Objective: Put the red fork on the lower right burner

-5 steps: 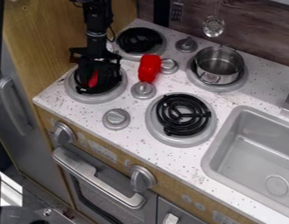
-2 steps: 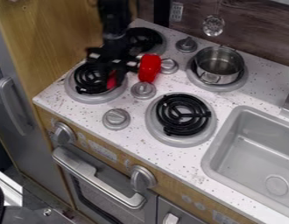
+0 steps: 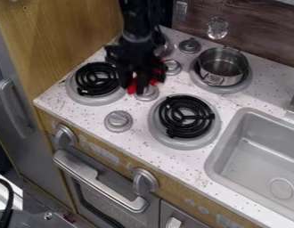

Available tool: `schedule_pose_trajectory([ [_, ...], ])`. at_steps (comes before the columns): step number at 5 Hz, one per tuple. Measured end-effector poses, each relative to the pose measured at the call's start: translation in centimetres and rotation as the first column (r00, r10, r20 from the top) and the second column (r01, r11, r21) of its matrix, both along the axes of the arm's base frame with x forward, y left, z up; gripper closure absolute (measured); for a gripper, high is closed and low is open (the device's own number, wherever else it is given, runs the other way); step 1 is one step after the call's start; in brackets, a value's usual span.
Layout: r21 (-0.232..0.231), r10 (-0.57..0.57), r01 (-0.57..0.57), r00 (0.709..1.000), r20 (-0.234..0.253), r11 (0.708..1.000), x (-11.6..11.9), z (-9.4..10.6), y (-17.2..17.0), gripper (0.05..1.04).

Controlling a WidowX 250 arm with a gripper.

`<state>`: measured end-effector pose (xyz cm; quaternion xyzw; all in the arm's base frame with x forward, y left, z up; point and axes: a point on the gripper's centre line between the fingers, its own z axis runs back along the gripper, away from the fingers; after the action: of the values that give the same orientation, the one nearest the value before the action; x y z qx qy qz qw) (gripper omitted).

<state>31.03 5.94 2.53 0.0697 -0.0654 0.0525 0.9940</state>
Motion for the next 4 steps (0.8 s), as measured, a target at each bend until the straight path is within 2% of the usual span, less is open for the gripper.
schedule_pose_trajectory([
  [1,0.02,-0.071,0.071,0.997,-0.03,0.997,-1.2,-1.1,-2.8,0.727],
  [2,0.04,-0.109,0.113,0.989,-0.103,0.993,-1.2,-3.1,-4.8,0.727],
  [3,0.051,-0.075,0.084,0.985,-0.155,0.995,-0.2,-5.7,-5.4,0.727],
  [4,0.02,-0.024,0.028,0.982,-0.186,0.999,0.2,-7.2,-5.6,0.727],
])
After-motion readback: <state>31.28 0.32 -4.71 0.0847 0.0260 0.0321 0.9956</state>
